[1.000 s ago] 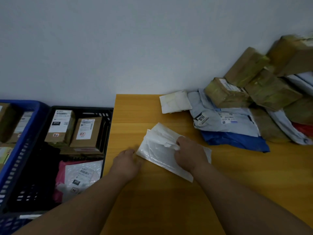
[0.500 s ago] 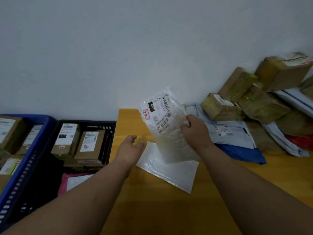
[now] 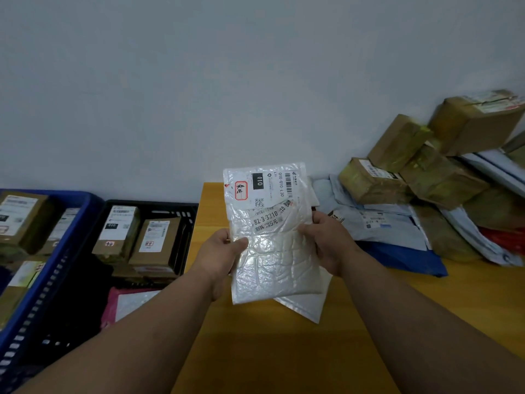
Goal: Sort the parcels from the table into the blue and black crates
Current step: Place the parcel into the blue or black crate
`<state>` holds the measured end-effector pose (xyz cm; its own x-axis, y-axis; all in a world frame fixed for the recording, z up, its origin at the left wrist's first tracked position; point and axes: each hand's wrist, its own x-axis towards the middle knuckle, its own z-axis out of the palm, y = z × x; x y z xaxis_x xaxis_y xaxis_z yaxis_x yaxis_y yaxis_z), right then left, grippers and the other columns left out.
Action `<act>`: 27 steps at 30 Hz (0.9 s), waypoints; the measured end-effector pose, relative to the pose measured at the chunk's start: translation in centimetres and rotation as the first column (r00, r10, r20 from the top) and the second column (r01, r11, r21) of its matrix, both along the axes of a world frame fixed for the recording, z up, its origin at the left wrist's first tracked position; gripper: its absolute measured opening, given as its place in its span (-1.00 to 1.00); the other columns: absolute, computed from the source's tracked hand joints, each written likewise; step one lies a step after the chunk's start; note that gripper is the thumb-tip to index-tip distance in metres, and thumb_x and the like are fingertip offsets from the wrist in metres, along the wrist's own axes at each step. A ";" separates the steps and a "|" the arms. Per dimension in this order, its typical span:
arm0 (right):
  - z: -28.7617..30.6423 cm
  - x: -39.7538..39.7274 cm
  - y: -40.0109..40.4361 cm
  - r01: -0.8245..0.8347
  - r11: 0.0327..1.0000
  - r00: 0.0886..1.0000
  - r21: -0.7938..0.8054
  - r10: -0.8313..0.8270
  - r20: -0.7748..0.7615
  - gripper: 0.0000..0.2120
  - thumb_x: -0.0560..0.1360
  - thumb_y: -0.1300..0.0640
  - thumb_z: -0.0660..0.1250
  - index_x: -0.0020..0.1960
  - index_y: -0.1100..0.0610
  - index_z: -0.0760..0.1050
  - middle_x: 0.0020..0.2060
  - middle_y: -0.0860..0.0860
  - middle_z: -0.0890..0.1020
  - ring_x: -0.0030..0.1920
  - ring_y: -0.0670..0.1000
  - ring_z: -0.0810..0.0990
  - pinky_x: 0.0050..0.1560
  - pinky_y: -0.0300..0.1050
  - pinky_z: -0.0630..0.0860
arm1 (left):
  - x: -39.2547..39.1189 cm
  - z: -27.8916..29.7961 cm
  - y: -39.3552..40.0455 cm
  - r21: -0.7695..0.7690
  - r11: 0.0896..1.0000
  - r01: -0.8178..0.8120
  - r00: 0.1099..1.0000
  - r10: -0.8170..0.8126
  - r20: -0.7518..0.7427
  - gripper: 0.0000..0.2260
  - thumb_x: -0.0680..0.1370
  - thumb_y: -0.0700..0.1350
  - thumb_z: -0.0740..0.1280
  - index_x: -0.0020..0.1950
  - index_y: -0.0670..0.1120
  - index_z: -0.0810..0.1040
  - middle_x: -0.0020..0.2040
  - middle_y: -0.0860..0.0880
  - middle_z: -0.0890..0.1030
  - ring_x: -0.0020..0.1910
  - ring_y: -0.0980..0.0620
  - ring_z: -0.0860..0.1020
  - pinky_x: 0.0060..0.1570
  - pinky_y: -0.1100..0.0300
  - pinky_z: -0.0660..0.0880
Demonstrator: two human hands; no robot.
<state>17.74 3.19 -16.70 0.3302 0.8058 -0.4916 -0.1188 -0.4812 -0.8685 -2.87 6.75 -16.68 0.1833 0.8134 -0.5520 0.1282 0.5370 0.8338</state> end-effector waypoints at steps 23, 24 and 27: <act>-1.0 -12.2 3.4 -0.461 0.778 0.622 -0.428 0.627 0.469 -0.63 0.61 0.29 0.10 0.37 0.10 0.42 0.31 0.14 0.47 0.26 0.16 0.45 0.09 -0.14 0.35 | -15.5 -2.5 3.3 0.119 0.835 -0.538 0.833 0.548 -0.081 -0.40 0.50 -0.31 0.39 0.46 0.00 0.27 -0.03 -0.02 0.56 -0.17 -0.02 0.60 -0.26 0.03 0.59; -1.3 -13.4 3.8 -0.478 0.763 0.583 -0.435 0.646 0.493 -0.62 0.62 0.29 0.08 0.40 0.13 0.40 0.34 0.15 0.46 0.31 0.16 0.43 0.09 -0.18 0.33 | -17.0 -2.9 3.5 0.140 0.853 -0.502 0.845 0.519 -0.128 -0.46 0.51 -0.31 0.39 0.44 -0.03 0.33 -0.04 -0.01 0.58 -0.17 -0.05 0.62 -0.21 -0.02 0.61; -2.4 -17.5 5.4 -0.484 0.759 0.512 -0.436 0.649 0.562 -0.62 0.64 0.27 0.06 0.43 0.14 0.38 0.38 0.14 0.46 0.35 0.15 0.43 0.24 -0.15 0.34 | -21.5 -4.1 4.2 0.141 0.926 -0.351 0.882 0.377 -0.281 -0.63 0.52 -0.28 0.36 0.32 -0.06 0.50 0.03 -0.05 0.64 -0.09 -0.07 0.65 0.01 -0.06 0.61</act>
<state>0.25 8.63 -19.12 0.1285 0.8498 -0.5112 0.7883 -0.4003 -0.4673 -24.36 10.90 -20.80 -0.2966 0.8367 -0.4605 0.1864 0.5236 0.8313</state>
